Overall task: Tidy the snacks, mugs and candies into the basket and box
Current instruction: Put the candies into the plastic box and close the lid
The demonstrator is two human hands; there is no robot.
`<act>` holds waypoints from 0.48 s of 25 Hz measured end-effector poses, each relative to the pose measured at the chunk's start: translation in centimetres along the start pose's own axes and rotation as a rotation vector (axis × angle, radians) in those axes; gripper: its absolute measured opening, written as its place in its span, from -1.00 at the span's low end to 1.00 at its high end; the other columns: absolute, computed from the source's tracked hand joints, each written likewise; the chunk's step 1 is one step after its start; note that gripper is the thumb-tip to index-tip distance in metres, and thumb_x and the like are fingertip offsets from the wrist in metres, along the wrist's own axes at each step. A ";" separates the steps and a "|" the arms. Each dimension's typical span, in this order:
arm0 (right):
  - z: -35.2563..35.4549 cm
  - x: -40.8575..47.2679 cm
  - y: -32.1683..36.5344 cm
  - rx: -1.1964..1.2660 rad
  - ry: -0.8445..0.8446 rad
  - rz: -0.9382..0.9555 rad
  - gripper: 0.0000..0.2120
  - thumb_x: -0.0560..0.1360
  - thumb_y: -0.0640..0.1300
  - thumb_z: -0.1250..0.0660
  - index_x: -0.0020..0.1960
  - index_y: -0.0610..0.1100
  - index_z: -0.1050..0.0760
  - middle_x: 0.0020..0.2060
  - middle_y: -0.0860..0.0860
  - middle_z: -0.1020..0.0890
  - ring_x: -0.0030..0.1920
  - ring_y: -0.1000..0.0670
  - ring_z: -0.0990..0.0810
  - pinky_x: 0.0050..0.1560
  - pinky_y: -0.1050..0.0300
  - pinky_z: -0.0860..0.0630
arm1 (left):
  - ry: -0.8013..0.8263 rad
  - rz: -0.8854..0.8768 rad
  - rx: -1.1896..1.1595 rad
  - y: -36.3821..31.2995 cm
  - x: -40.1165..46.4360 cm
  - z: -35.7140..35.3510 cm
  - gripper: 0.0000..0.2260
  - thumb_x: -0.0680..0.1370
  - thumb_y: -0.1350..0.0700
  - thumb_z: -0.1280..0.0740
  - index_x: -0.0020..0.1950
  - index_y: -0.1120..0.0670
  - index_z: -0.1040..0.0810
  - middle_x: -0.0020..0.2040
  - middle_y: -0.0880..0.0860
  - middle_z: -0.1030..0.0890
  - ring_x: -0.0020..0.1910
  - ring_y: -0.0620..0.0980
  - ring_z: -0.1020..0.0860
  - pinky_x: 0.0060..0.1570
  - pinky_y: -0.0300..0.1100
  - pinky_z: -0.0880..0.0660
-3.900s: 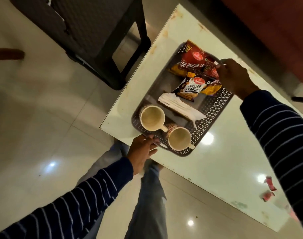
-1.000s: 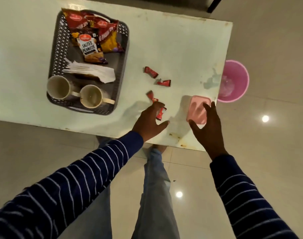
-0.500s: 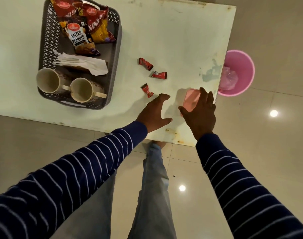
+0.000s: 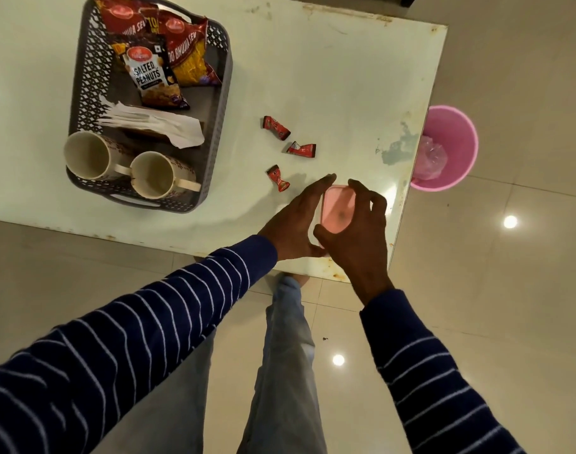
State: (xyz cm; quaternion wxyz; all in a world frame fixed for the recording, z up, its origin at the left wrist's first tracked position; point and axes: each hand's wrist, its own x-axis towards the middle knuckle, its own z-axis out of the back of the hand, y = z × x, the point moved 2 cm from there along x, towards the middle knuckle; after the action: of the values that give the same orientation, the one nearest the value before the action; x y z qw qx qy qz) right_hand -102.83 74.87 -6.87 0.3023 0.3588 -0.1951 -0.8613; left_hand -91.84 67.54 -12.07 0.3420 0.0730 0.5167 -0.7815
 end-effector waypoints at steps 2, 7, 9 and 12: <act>-0.3 -1.0 0.8 0.017 0.001 -0.001 -0.06 0.23 0.12 -0.58 0.48 -0.02 -0.23 0.43 -0.06 -0.28 0.35 -0.13 -0.39 0.08 0.13 -0.40 | -0.013 -0.016 -0.080 0.1 -0.5 0.2 0.02 0.34 -0.12 -0.57 0.57 -0.07 0.06 0.58 0.01 -0.11 0.55 0.03 -0.15 0.45 -0.06 -0.24; -0.2 -1.6 1.6 0.047 0.091 -0.018 -0.06 0.22 0.09 -0.61 0.49 -0.01 -0.25 0.43 -0.06 -0.31 0.36 -0.12 -0.39 0.19 0.06 -0.42 | -0.050 -0.043 -0.061 0.5 -1.8 1.0 -0.06 0.29 -0.09 -0.60 0.52 0.06 -0.15 0.49 0.08 -0.31 0.45 0.08 -0.33 0.39 0.01 -0.38; 0.2 -1.3 1.7 0.065 0.153 -0.002 -0.10 0.25 0.00 -0.61 0.49 -0.01 -0.26 0.40 -0.04 -0.35 0.36 -0.07 -0.38 0.17 0.18 -0.33 | -0.056 -0.062 -0.034 0.6 -2.2 1.2 -0.03 0.25 -0.13 -0.60 0.51 0.08 -0.17 0.47 0.09 -0.34 0.42 0.09 -0.35 0.37 -0.03 -0.38; 1.1 -0.9 1.8 0.150 0.228 -0.030 -0.20 0.33 -0.08 -0.53 0.49 0.07 -0.25 0.38 0.01 -0.41 0.30 -0.07 -0.47 0.16 0.08 -0.51 | -0.079 -0.059 -0.019 1.0 -2.5 1.8 0.00 0.21 -0.13 -0.62 0.49 0.07 -0.18 0.43 0.08 -0.38 0.38 0.08 -0.40 0.30 -0.06 -0.43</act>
State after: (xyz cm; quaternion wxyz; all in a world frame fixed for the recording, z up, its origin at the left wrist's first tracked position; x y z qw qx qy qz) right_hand -102.43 74.21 -4.70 0.2818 0.4788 -0.2181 -0.8023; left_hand -88.94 66.91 -10.80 0.3396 0.0234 0.5123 -0.7885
